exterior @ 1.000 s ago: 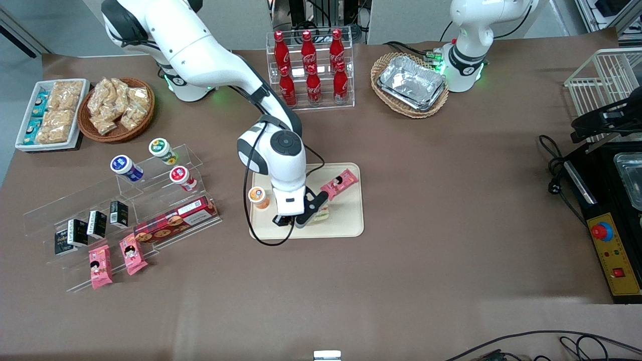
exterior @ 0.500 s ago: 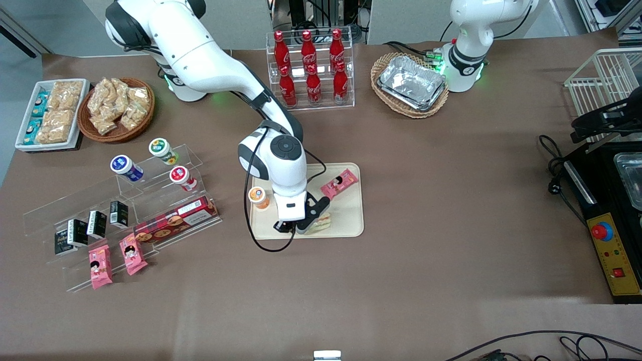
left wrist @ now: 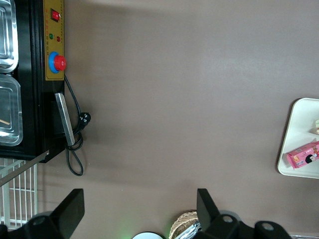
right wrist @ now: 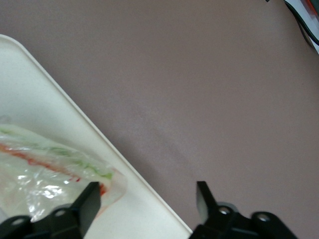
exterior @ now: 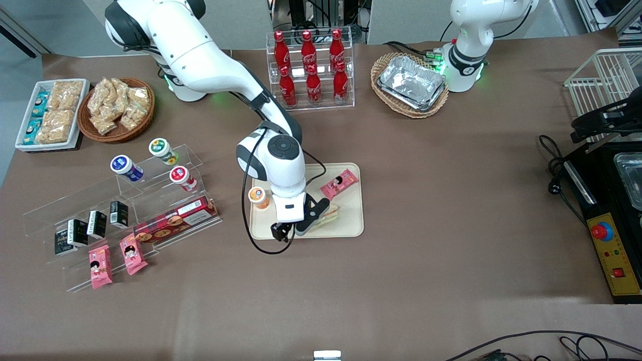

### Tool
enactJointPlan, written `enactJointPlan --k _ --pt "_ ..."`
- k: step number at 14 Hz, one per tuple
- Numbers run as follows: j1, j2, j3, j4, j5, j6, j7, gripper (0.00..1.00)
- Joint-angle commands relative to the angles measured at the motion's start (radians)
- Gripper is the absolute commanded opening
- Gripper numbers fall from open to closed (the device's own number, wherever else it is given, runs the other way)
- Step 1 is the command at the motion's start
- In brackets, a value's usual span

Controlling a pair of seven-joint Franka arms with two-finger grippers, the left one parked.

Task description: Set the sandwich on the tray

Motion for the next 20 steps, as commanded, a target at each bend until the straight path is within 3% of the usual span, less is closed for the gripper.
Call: enactJointPlan --k 1,12,14,18,20 --pt "-0.004 -0.005 0.002 0.014 -0.014 0.005 0.015 1.00" --pt "-0.005 -0.079 0.010 0.002 0.011 -0.090 0.004 1.00" --pt "-0.013 -0.108 0.010 0.007 0.055 -0.134 -0.008 1.00" --pt "-0.048 -0.210 0.005 0.016 0.222 -0.274 -0.094 1.00" --pt "-0.056 -0.281 0.004 0.016 0.247 -0.343 -0.093 1.00"
